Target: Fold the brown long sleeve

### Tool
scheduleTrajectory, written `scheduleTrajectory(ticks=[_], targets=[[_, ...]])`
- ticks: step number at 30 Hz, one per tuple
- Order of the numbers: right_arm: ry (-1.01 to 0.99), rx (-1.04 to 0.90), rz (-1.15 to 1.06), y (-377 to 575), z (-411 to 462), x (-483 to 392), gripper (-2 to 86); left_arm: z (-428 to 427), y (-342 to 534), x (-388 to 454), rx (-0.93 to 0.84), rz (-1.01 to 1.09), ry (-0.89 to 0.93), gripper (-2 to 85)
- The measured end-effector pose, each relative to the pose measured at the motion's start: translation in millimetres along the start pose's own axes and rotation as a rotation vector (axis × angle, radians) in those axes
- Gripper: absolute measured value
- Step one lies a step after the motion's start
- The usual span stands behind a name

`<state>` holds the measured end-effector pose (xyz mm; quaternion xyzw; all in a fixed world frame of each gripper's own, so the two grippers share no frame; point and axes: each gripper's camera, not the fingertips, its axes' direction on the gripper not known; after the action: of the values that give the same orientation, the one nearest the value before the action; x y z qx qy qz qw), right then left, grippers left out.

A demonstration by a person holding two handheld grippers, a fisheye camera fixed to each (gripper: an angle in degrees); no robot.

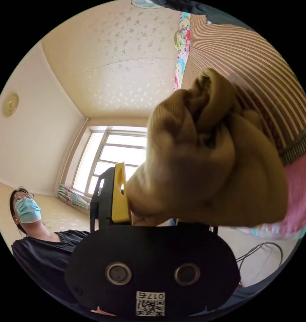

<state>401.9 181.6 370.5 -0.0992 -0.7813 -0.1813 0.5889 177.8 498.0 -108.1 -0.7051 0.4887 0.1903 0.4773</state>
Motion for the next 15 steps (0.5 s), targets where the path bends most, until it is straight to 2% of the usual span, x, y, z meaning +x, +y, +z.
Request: scheduleTrajectory(ticks=[2,3,5,7,10,15], targets=[[0.093,-0.061,-0.084,-14.1,12.8,-27.8,11.9,-8.4,22.1,27.1,0.039,0.095,-0.049,0.7],[0.187,-0.069,-0.195,-24.6,16.7,-52.9,10.6,-14.4,34.4,40.5,0.074,0.142,-0.061,1.0],[0.226,-0.090,-0.340,-47.0,17.2,-88.5,10.1,-20.4,47.4,52.1,0.110,0.182,-0.141,3.7],[0.206,-0.001,-0.466,-74.5,-2.1,-135.8,9.9,-25.3,54.3,50.3,0.113,0.157,-0.246,8.1],[0.220,0.160,-0.594,-95.3,-44.4,-188.7,10.0,-34.9,60.1,30.7,0.136,0.089,-0.199,9.0],[0.323,0.404,-0.543,-107.5,-132.1,-206.0,10.4,-51.9,74.2,-4.2,0.218,-0.018,-0.180,8.9]])
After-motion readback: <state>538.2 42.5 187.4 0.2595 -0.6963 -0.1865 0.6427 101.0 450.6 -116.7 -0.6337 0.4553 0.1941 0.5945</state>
